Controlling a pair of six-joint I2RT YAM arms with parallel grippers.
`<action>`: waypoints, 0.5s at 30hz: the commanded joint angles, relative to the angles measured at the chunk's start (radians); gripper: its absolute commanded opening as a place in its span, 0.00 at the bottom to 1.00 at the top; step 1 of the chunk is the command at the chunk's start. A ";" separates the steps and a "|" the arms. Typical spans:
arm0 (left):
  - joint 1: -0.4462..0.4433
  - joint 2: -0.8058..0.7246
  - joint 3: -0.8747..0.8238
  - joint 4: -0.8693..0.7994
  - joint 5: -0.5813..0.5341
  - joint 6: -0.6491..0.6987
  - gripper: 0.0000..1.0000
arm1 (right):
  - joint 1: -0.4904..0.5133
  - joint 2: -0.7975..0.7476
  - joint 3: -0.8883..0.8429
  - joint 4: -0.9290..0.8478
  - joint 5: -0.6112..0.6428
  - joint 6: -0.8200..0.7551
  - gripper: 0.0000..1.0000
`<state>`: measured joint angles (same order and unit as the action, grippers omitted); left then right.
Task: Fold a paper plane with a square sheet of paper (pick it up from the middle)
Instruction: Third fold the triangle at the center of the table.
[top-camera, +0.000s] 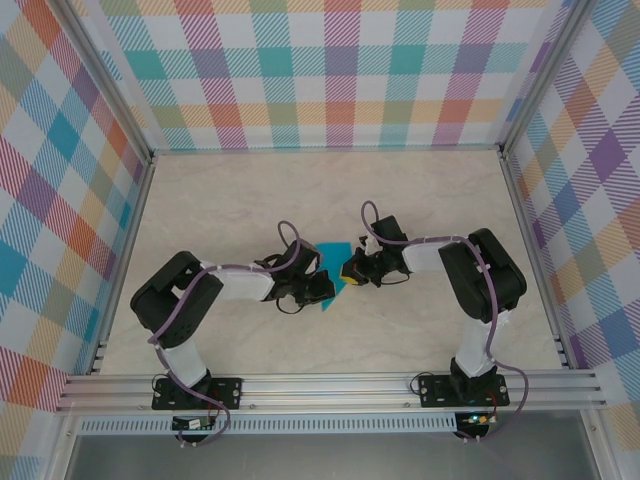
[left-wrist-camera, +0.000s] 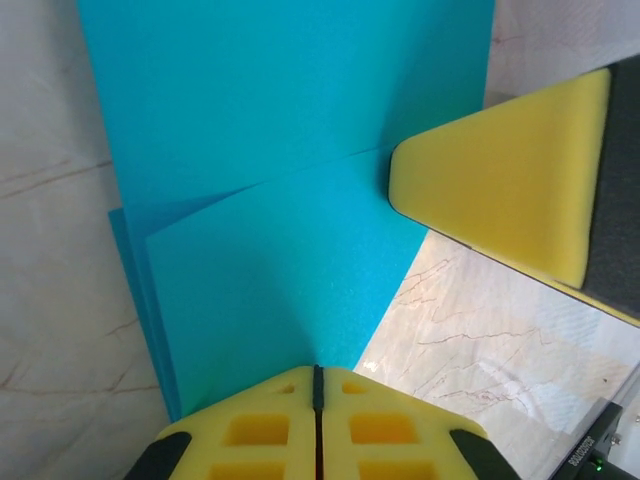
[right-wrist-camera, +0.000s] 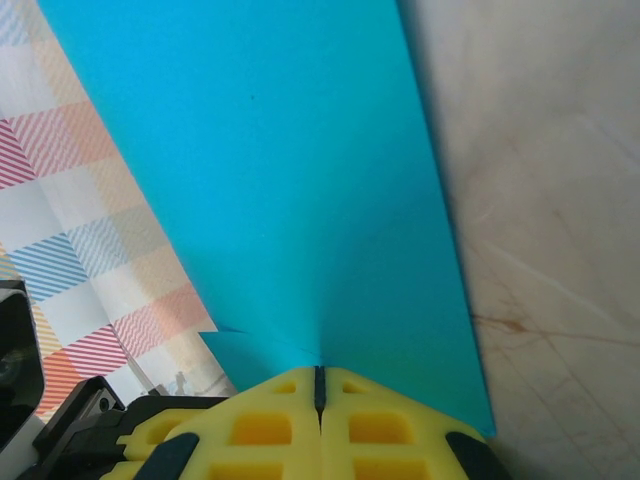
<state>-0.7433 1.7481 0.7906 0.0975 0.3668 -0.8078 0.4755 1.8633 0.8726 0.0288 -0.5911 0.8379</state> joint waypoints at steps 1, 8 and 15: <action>-0.011 -0.011 -0.092 -0.106 0.011 -0.009 0.07 | 0.005 0.017 -0.017 -0.108 0.082 0.003 0.00; -0.011 -0.154 -0.195 -0.124 -0.008 -0.005 0.10 | 0.006 0.019 -0.023 -0.100 0.075 0.013 0.00; -0.013 -0.284 -0.109 -0.140 -0.025 -0.044 0.12 | 0.012 0.007 -0.026 -0.104 0.084 0.023 0.00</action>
<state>-0.7464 1.5208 0.6323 -0.0021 0.3573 -0.8261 0.4854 1.8591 0.8726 0.0193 -0.5850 0.8497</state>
